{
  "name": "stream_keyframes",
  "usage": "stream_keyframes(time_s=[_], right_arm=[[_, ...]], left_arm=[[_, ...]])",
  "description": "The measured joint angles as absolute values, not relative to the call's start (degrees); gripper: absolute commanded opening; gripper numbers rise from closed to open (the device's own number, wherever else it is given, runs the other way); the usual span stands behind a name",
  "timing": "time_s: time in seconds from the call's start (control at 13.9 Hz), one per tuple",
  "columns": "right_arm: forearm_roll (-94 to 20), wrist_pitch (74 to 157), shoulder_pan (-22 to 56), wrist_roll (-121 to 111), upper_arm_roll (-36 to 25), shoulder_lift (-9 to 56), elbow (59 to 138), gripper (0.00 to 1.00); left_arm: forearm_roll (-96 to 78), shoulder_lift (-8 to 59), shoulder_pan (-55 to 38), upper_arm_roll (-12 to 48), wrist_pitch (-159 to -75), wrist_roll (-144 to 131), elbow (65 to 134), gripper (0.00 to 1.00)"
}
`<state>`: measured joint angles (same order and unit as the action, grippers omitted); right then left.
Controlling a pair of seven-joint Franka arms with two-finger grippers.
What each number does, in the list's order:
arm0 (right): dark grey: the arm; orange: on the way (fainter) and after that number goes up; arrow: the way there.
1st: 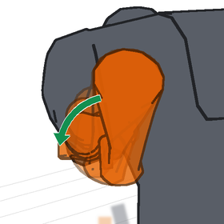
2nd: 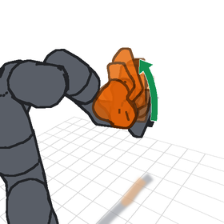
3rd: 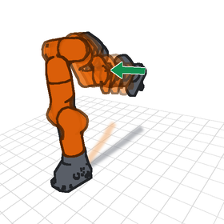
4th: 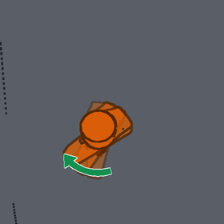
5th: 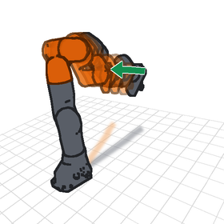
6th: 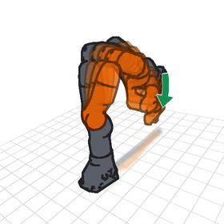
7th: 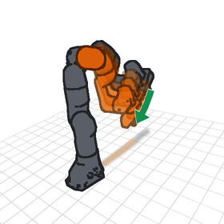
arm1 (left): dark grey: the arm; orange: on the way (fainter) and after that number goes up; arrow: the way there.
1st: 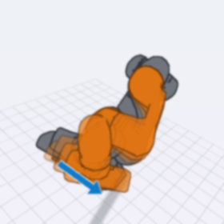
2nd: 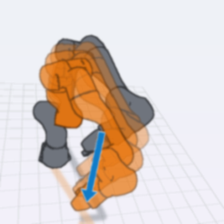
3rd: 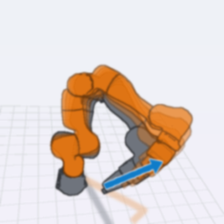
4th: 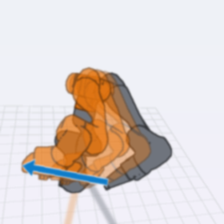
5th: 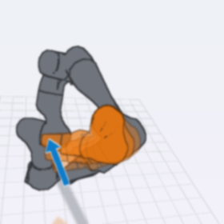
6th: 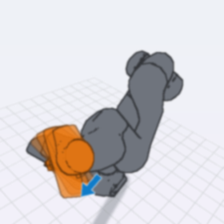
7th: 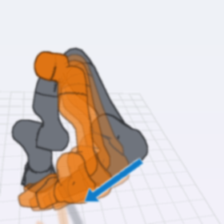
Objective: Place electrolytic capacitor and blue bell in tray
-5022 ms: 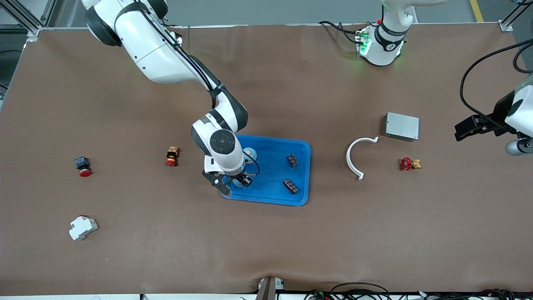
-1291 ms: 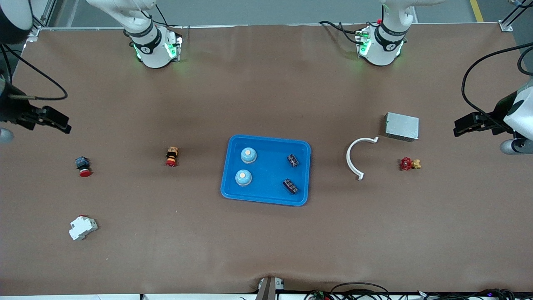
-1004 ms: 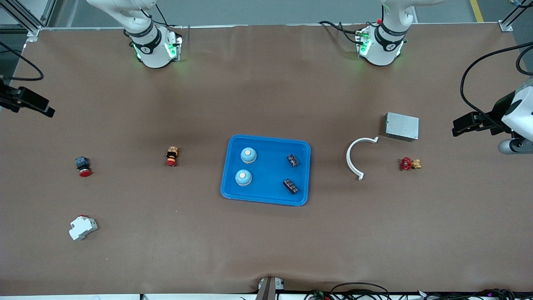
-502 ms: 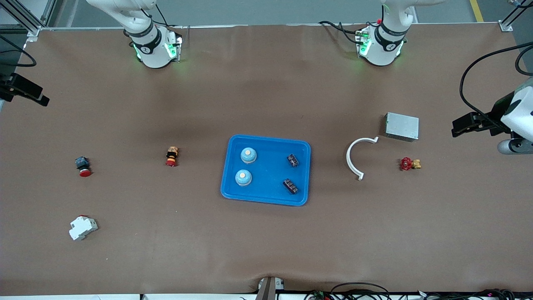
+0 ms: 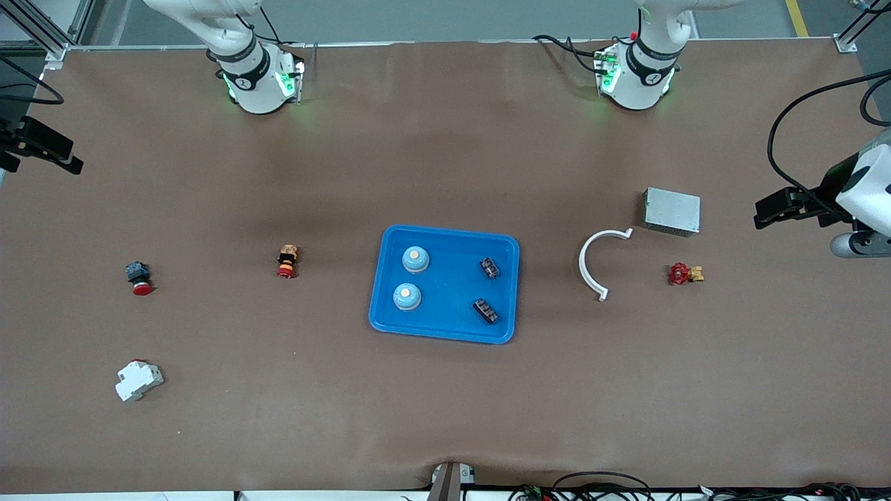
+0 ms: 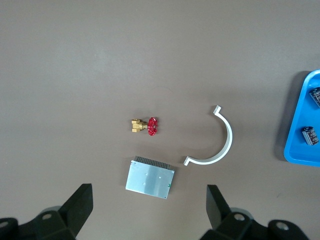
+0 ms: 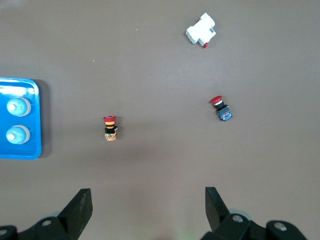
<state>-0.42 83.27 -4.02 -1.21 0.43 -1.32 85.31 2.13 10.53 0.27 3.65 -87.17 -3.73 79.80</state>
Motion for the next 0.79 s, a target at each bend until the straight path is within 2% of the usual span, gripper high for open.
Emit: stream_keyframes(time_s=[0.79], right_arm=[[-0.6,83.6,-3.5,-1.6,0.1,-1.3,84.6,1.00]], left_arm=[[2.1,10.5,0.3,3.7,-87.2,-3.7,79.8,1.00]])
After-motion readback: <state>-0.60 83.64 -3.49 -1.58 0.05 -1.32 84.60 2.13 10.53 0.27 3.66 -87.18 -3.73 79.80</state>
